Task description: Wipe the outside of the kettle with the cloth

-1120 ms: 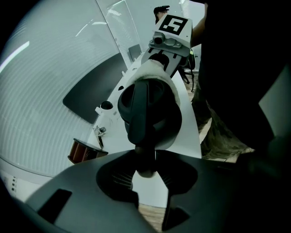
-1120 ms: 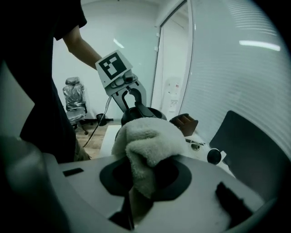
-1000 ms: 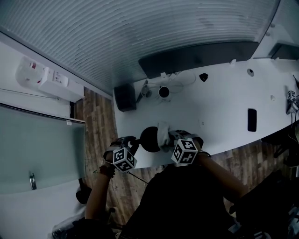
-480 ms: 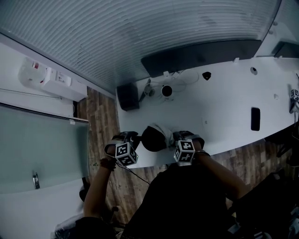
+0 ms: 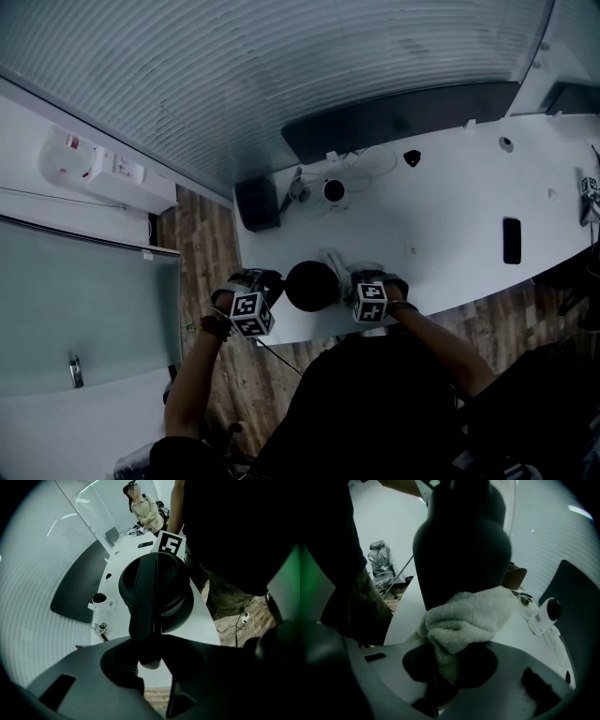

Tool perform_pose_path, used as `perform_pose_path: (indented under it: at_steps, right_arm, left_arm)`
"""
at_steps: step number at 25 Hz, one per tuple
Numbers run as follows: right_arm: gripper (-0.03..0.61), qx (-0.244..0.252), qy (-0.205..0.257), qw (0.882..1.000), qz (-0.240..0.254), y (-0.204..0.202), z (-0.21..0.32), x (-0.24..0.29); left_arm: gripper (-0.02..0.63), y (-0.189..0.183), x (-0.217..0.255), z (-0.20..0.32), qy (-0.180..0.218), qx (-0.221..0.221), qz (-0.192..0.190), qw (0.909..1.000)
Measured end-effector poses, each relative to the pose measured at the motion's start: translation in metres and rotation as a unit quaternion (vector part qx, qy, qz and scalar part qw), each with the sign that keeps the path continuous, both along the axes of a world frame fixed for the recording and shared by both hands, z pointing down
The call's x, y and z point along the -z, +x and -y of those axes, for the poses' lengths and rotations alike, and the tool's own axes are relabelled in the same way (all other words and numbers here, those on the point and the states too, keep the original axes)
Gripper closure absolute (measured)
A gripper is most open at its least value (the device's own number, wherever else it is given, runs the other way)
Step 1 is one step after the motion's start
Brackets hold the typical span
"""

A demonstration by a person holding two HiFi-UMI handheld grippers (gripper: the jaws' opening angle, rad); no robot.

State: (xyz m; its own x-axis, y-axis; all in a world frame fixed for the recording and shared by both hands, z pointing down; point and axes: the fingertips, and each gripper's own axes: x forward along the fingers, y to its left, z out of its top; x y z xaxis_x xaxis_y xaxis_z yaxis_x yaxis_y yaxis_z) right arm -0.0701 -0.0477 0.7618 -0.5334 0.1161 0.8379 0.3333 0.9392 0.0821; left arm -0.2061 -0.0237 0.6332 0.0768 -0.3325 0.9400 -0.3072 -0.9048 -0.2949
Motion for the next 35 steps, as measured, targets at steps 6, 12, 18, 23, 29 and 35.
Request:
perform_pose_path:
  at_steps: [6, 12, 18, 23, 29, 35]
  right_arm:
    - [0.514, -0.034, -0.016, 0.986, 0.161, 0.022, 0.028, 0.109]
    - [0.514, 0.039, 0.04, 0.976, 0.209, -0.029, 0.021, 0.181]
    - [0.514, 0.061, 0.066, 0.986, 0.143, -0.032, 0.017, 0.151]
    - [0.514, 0.024, 0.043, 0.988, 0.146, -0.028, 0.023, 0.143]
    - [0.515, 0.04, 0.073, 0.994, 0.077, -0.02, 0.031, 0.097]
    - [0.514, 0.035, 0.049, 0.998, -0.012, -0.016, 0.019, 0.021]
  left_arm:
    - [0.492, -0.004, 0.0, 0.009, 0.016, -0.041, -0.005, 0.999]
    - [0.495, -0.001, -0.001, 0.028, -0.01, -0.119, 0.02, 0.9926]
    - [0.499, 0.003, 0.0, 0.03, -0.031, -0.171, 0.033, 0.9843]
    - [0.5, 0.003, 0.0, 0.03, -0.031, -0.173, 0.027, 0.9841]
    - [0.502, 0.004, 0.002, 0.032, -0.039, -0.183, 0.029, 0.9819]
    - [0.503, 0.007, -0.002, 0.023, -0.047, -0.192, 0.033, 0.9797]
